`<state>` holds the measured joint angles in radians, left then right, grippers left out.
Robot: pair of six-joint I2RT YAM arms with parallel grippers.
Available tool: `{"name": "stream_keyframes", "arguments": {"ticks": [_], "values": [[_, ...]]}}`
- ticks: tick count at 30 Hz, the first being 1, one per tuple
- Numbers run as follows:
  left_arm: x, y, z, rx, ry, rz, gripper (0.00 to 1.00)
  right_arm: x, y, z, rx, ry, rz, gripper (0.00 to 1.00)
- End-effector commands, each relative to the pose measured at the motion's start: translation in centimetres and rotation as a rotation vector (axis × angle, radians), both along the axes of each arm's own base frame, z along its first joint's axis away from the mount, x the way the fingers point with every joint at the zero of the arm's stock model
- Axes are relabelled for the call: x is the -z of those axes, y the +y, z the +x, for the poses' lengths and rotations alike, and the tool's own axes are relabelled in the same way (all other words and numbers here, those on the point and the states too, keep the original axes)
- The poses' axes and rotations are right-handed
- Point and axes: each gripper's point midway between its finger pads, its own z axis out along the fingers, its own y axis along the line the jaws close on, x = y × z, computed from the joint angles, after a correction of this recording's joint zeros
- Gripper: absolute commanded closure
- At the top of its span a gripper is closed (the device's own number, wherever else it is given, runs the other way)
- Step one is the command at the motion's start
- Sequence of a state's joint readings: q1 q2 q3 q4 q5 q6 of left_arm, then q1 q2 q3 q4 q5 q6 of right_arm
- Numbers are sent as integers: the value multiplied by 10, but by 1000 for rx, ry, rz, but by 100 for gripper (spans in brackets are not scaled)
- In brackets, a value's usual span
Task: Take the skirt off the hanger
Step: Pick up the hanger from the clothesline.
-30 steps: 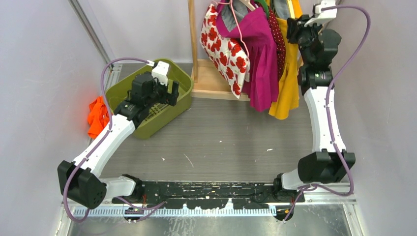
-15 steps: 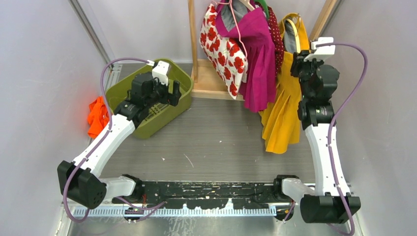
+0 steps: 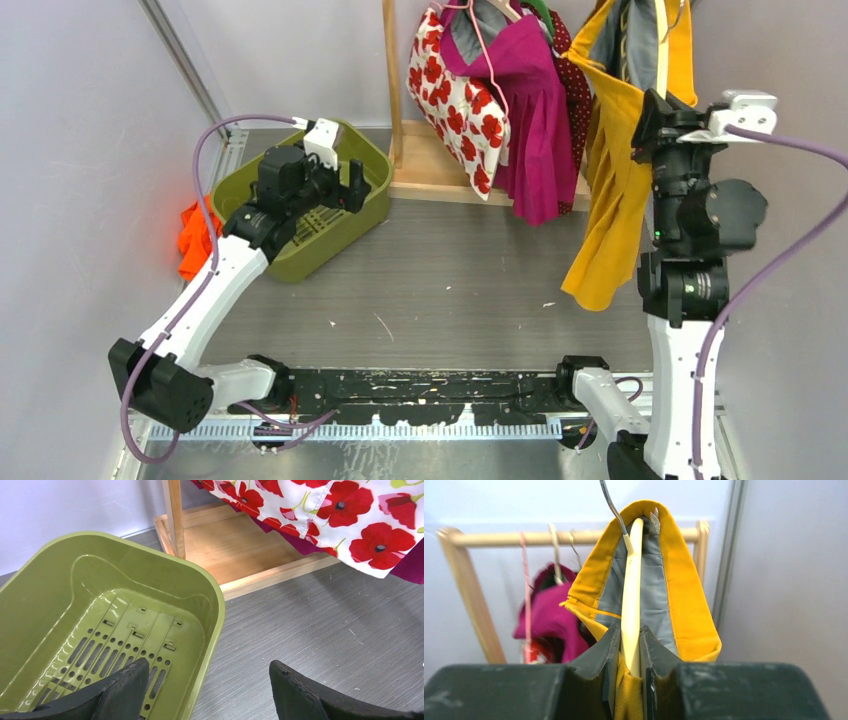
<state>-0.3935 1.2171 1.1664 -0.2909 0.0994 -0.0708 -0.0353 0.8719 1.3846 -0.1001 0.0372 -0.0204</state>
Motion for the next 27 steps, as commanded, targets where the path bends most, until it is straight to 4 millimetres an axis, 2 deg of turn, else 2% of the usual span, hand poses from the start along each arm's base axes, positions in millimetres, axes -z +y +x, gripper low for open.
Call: {"name": "stream_keyframes", "arguments": {"ticks": [1,9,10,13,17,19,20,24,27], "values": [[-51,0,-11,16,-117,-47,12,-118,35,-107,-184,-410,-29,100],[-85,16,-28,-22,-191,-59,12,-140,82,-167,-445,-458,-87,100],[-95,20,-32,-36,-211,-64,12,-142,90,-173,-495,-459,-97,100],[-120,29,-41,-70,-253,-90,12,-137,115,-176,-671,-419,-87,100],[-163,33,-57,-63,-355,-170,12,-124,141,-161,-924,-365,-6,100],[-184,33,-66,-52,-400,-212,12,-114,150,-145,-1035,-313,58,100],[-196,34,-71,-49,-421,-232,15,-109,152,-137,-1065,-291,86,100],[-238,38,-94,-23,-519,-322,16,-79,149,-102,-1043,-202,145,100],[-269,39,-117,18,-613,-416,16,-63,151,-88,-1060,-146,170,100]]}}
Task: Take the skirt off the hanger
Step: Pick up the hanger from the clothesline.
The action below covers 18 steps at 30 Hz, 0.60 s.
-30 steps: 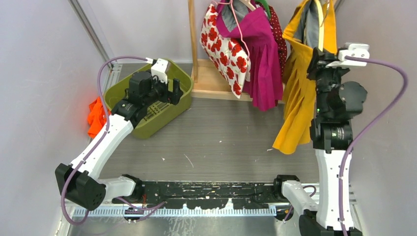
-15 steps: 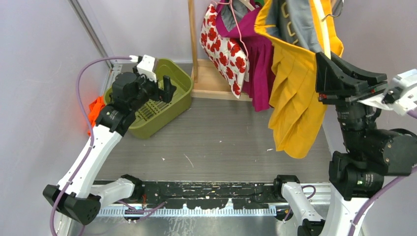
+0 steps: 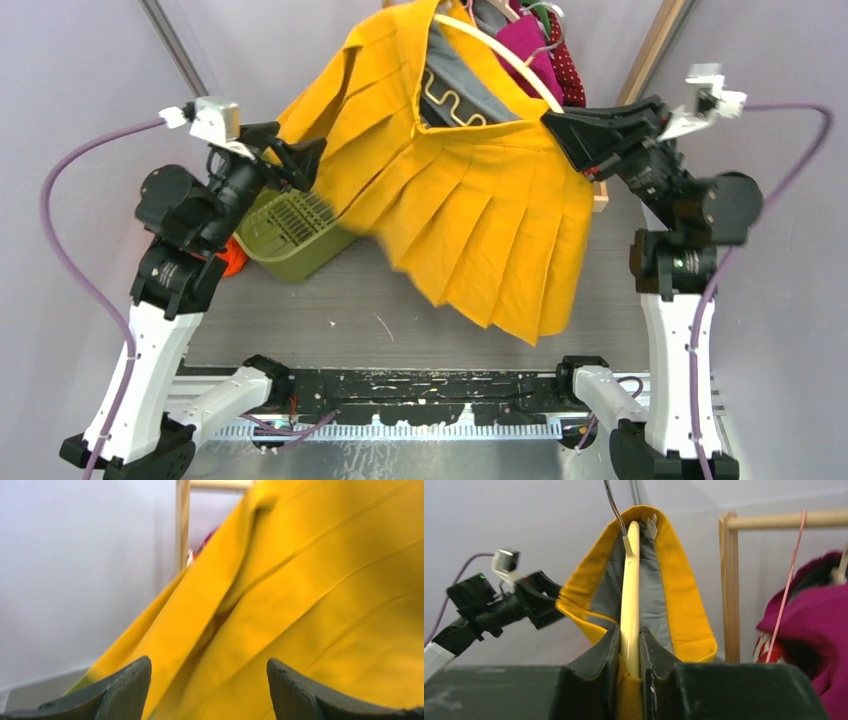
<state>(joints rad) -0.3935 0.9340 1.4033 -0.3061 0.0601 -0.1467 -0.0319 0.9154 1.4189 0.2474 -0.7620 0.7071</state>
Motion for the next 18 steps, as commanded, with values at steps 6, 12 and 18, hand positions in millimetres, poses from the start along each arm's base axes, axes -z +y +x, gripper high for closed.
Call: {"name": "stream_keyframes", "arguments": {"ticks": [6,12,18], "values": [[-103,-4,-49,136,-291,-229,16,8,10,-3,-104,-4,44,100],[-99,-36,-10,217,-203,-236,18,32,32,-2,-174,61,6,100],[-86,-54,19,243,-137,-216,19,66,65,7,-171,147,-107,100]]}}
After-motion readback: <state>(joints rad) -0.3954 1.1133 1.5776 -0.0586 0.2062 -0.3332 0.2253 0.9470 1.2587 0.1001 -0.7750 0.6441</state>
